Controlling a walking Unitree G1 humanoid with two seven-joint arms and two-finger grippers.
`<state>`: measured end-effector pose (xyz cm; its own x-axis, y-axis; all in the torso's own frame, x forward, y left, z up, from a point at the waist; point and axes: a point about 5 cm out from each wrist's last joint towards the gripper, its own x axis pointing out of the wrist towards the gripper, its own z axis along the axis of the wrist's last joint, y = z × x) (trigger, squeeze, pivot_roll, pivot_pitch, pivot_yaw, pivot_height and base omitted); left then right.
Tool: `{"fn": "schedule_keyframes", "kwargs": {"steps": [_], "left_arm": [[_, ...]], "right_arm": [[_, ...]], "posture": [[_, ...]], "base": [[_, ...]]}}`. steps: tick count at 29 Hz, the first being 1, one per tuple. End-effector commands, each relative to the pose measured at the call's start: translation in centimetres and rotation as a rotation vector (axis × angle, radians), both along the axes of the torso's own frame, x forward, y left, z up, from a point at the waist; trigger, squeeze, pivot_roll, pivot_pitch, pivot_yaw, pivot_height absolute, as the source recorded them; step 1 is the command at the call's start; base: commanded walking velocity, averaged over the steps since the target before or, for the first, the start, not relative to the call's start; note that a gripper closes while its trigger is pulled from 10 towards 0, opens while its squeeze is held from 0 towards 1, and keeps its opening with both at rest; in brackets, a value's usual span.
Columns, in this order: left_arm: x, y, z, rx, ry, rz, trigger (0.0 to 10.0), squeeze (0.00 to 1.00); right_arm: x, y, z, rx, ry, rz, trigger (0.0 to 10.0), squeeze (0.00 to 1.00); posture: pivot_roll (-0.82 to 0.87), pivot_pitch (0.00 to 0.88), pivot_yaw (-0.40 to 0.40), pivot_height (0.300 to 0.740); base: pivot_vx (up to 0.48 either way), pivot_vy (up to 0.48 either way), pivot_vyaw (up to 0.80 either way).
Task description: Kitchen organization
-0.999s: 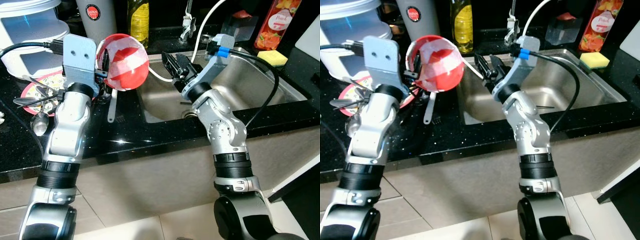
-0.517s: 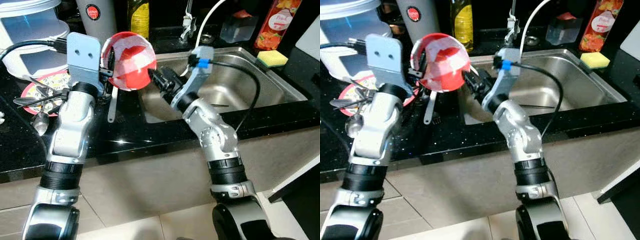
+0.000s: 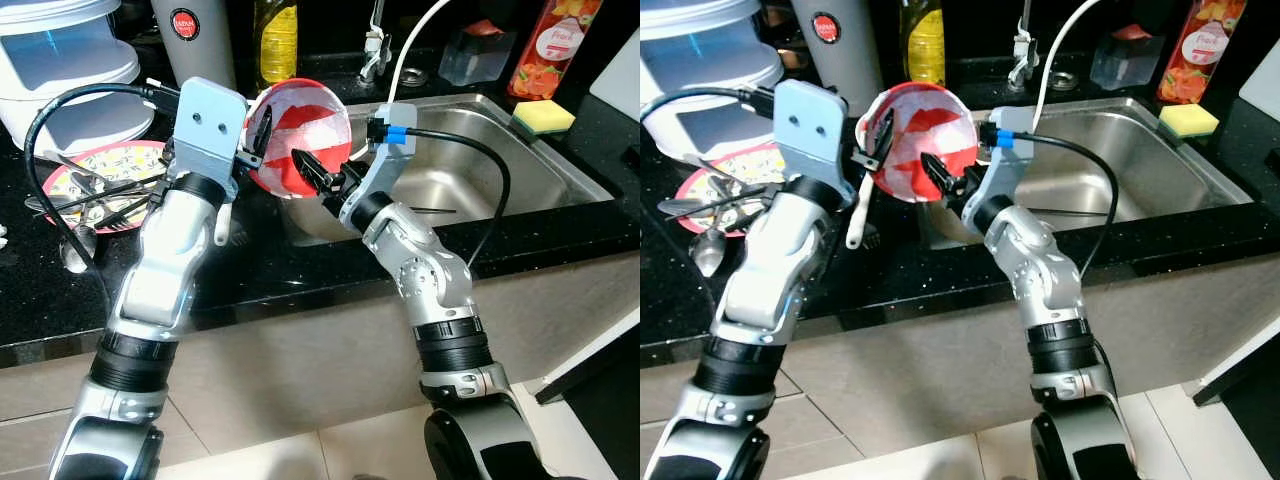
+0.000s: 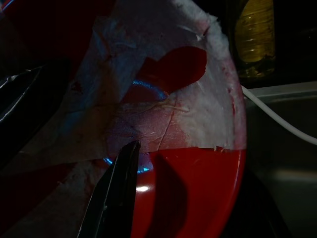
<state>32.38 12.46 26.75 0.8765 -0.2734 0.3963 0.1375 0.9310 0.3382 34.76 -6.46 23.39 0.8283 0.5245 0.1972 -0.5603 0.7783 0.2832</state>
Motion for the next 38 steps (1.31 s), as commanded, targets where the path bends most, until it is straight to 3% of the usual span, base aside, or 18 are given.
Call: {"fn": "schedule_keyframes", "kwargs": {"steps": [1, 4, 5, 7, 8, 9, 10, 15, 16, 17, 18, 26, 34, 35, 38], "left_arm": [[0.1, 0.4, 0.3, 0.002, -0.026, 0.053, 10.0, 0.00], [0.2, 1.3, 0.4, -0.007, -0.033, 0.104, 10.0, 0.00], [0.1, 1.5, 0.5, -0.010, -0.039, 0.111, 10.0, 0.00], [0.1, 1.6, 0.6, -0.009, -0.040, 0.111, 10.0, 0.00], [0.0, 1.5, 0.6, -0.009, -0.042, 0.103, 10.0, 0.00], [0.0, 1.4, 0.6, -0.010, -0.043, 0.098, 10.0, 0.00], [-0.1, 1.2, 0.6, -0.010, -0.045, 0.086, 10.0, 0.00], [-0.5, 0.0, 0.7, -0.009, -0.056, 0.028, 10.0, 0.00], [-0.5, -0.2, 0.7, -0.009, -0.056, 0.019, 10.0, 0.00], [-0.6, -0.4, 0.6, -0.006, -0.056, 0.012, 10.0, 0.00], [-0.6, -0.5, 0.6, -0.002, -0.056, 0.007, 10.0, 0.00], [-0.6, -0.8, 0.3, 0.030, -0.052, -0.001, 10.0, 0.00], [-0.5, -1.1, -0.3, 0.146, -0.076, 0.041, 10.0, 0.00], [-0.4, -1.0, -0.3, 0.147, -0.077, 0.043, 10.0, 1.00], [-0.5, -0.9, -0.6, 0.172, -0.078, 0.046, 10.0, 1.00]], "right_arm": [[0.1, -0.4, 0.0, 0.017, -0.006, -0.031, 10.0, 0.00], [0.4, -1.5, 0.6, 0.037, -0.033, -0.085, 10.0, 0.00], [0.7, -2.1, 0.4, 0.028, -0.028, -0.108, 10.0, 0.50], [0.7, -2.2, 0.3, 0.023, -0.024, -0.114, 10.0, 0.50], [0.8, -2.4, 0.2, 0.023, -0.016, -0.120, 10.0, 0.30], [0.8, -2.4, 0.2, 0.024, -0.010, -0.124, 10.0, 0.30], [0.9, -2.4, 0.1, 0.023, -0.005, -0.127, 10.0, 0.00], [0.9, -2.0, -0.2, 0.024, 0.023, -0.105, 10.0, 0.00], [0.9, -1.8, -0.3, 0.018, 0.028, -0.101, 3.3, 0.00], [0.9, -1.7, -0.4, 0.017, 0.029, -0.098, 2.0, 0.00], [0.8, -1.6, -0.4, 0.020, 0.029, -0.090, 0.0, 0.00], [0.7, -1.4, -0.5, 0.040, 0.031, -0.074, 0.0, 0.00], [0.7, -1.4, -0.4, 0.049, 0.029, -0.066, 0.0, 0.00], [0.7, -1.4, -0.4, 0.050, 0.030, -0.065, 0.0, 0.00], [0.8, -1.3, -0.3, 0.055, 0.030, -0.062, 0.0, 0.00]], "posture": [[0.03, 0.014, 0.012, 0.740], [0.03, 0.015, 0.014, 0.740], [0.03, 0.015, 0.013, 0.740], [0.03, 0.015, 0.013, 0.740], [0.03, 0.016, 0.012, 0.740], [0.03, 0.016, 0.012, 0.740], [0.03, 0.014, 0.011, 0.740], [0.03, 0.012, 0.011, 0.740], [0.03, 0.009, 0.010, 0.740], [0.03, 0.009, 0.010, 0.740], [0.04, 0.007, 0.010, 0.740], [0.03, 0.001, 0.010, 0.740], [0.04, 0.000, 0.004, 0.740], [0.04, 0.000, 0.003, 0.740], [0.04, 0.002, 0.003, 0.740]], "base": [[0.000, 0.000, 0.00], [0.000, 0.000, 0.00], [0.000, 0.000, 0.00], [0.000, 0.000, 0.00], [0.000, 0.000, 0.00], [0.000, 0.000, 0.00], [0.000, 0.000, 0.00], [0.000, 0.000, 0.00], [0.000, 0.000, 0.00], [0.000, 0.000, 0.00], [0.000, 0.000, 0.00], [0.000, 0.000, 0.00], [0.000, 0.000, 0.00], [0.000, 0.000, 0.00], [0.000, 0.000, 0.00]]}}
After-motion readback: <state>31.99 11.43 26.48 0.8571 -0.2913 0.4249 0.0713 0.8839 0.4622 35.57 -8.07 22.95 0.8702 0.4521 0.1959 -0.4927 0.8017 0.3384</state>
